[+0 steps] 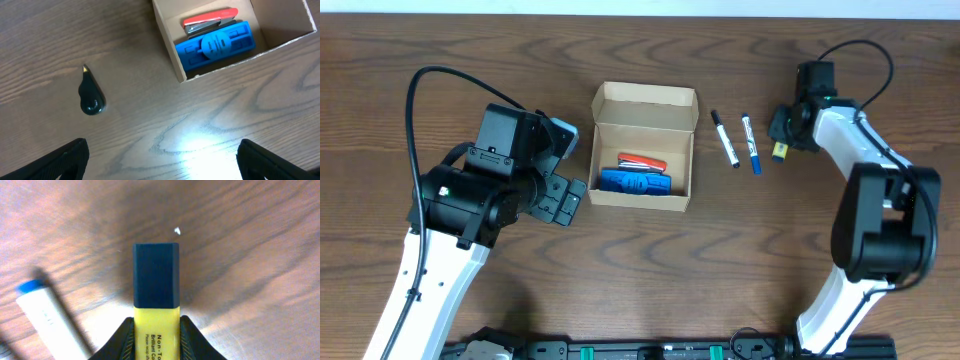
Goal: Pack container
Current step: 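Lift the yellow highlighter with the right gripper and carry it over the box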
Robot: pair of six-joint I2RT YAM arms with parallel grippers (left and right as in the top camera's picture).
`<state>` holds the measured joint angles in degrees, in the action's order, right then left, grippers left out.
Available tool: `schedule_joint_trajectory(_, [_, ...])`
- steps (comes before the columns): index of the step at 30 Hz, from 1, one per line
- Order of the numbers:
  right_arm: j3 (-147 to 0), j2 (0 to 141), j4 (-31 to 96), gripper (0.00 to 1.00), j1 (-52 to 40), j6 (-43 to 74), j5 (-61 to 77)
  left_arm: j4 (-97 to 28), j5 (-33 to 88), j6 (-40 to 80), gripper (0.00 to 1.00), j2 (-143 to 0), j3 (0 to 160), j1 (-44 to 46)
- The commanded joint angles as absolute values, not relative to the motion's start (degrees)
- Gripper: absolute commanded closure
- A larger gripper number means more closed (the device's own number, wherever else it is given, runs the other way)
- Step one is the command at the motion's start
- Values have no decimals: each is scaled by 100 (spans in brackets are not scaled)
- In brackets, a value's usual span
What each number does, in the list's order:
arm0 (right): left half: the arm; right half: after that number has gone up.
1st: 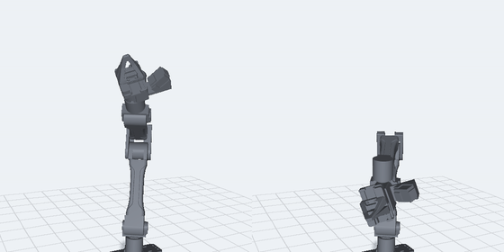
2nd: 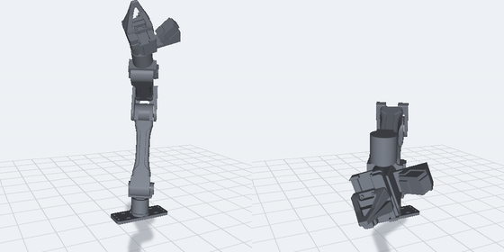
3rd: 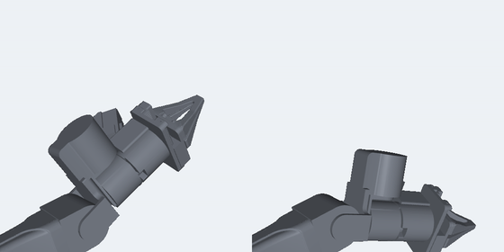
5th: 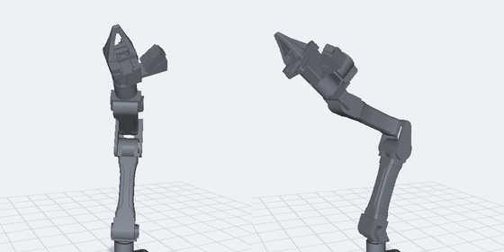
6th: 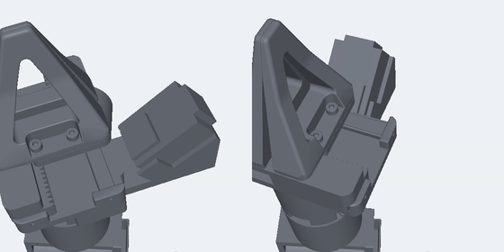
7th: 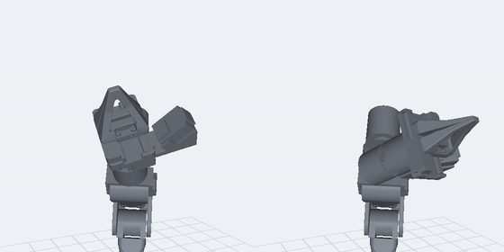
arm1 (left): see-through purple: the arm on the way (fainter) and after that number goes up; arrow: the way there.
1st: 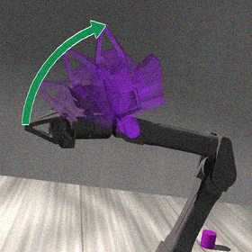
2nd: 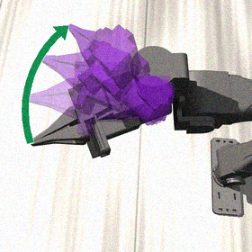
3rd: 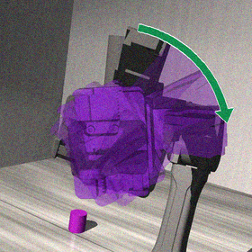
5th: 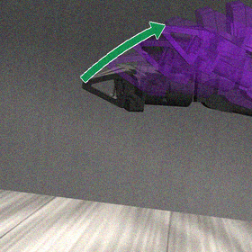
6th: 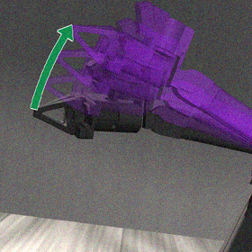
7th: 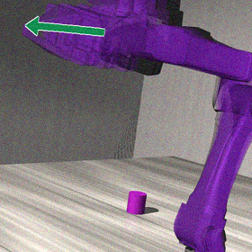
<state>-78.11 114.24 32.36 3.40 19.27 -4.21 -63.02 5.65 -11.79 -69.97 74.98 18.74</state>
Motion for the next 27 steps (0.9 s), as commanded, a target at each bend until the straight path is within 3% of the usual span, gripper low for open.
schedule_joint_trajectory(1, [-8143, 10610, 3358, 94, 242, 1820, -294, -6320, 582, -1114, 5, -6963, 7559, 1835])
schedule_joint_trajectory(11, [-8169, 9288, 3570, 98, -814, 1782, 161, -6320, 582, -1114, 5, -6963, 7559, 1835])
schedule_joint_trajectory(27, [-8162, 9778, 4036, 99, -2858, 3048, -381, -6320, 582, -1114, 5, -6963, 7559, 1835])
